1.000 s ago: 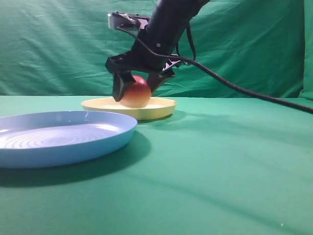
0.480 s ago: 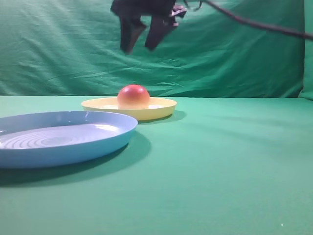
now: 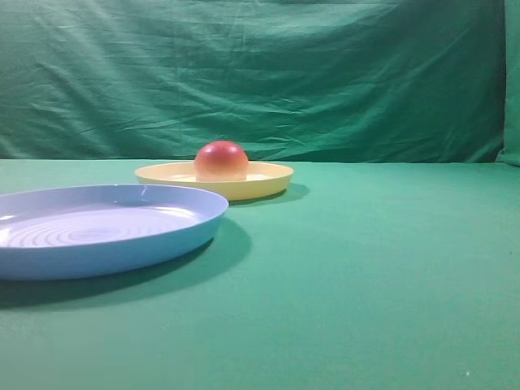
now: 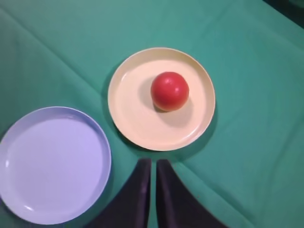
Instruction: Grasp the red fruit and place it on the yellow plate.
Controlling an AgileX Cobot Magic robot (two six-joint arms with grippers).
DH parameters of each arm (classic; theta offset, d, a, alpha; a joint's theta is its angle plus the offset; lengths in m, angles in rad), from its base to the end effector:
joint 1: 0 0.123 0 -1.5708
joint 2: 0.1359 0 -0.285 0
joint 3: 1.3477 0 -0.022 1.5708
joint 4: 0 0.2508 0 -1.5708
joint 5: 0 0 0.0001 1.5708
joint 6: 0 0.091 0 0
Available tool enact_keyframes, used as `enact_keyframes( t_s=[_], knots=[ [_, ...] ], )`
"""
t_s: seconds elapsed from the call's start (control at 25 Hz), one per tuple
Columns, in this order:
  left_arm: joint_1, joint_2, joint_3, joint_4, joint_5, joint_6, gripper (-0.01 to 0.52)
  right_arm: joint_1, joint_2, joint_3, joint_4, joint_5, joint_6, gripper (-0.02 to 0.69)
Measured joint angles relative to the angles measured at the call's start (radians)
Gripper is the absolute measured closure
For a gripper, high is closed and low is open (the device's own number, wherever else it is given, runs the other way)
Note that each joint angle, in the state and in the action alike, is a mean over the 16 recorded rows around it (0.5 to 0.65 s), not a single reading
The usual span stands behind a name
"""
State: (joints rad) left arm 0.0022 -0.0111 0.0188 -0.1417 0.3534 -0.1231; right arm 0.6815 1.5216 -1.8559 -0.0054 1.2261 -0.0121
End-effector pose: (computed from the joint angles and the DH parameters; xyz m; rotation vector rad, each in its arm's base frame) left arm 0.0530 -0.0043 0.1759 -0.2038 1.8356 -0.2226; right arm 0.2391 0.1934 0.4640 -0.8148 2.2553 0.3109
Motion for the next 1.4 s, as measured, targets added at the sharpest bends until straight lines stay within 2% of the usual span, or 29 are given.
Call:
enact_keyframes(
  t_s=[0.2, 0.52, 0.8, 1.08, 1.4],
  knots=[
    [0.0, 0.0, 0.0, 0.0, 0.0, 0.0, 0.357, 0.025, -0.208, 0.219, 0.003, -0.097, -0.004, 0.665],
    [0.0, 0.0, 0.0, 0.0, 0.0, 0.0, 0.357, 0.033, -0.625, 0.716, -0.001, -0.304, -0.007, 0.665],
    [0.0, 0.0, 0.0, 0.0, 0.0, 0.0, 0.357, 0.033, -0.951, 1.022, -0.005, -0.352, 0.014, 0.665],
    [0.0, 0.0, 0.0, 0.0, 0.0, 0.0, 0.357, 0.028, -1.117, 1.2, -0.024, -0.351, 0.04, 0.665],
    [0.0, 0.0, 0.0, 0.0, 0.0, 0.0, 0.357, -0.075, -1.222, 1.409, -0.059, -0.538, 0.05, 0.665]
  ],
)
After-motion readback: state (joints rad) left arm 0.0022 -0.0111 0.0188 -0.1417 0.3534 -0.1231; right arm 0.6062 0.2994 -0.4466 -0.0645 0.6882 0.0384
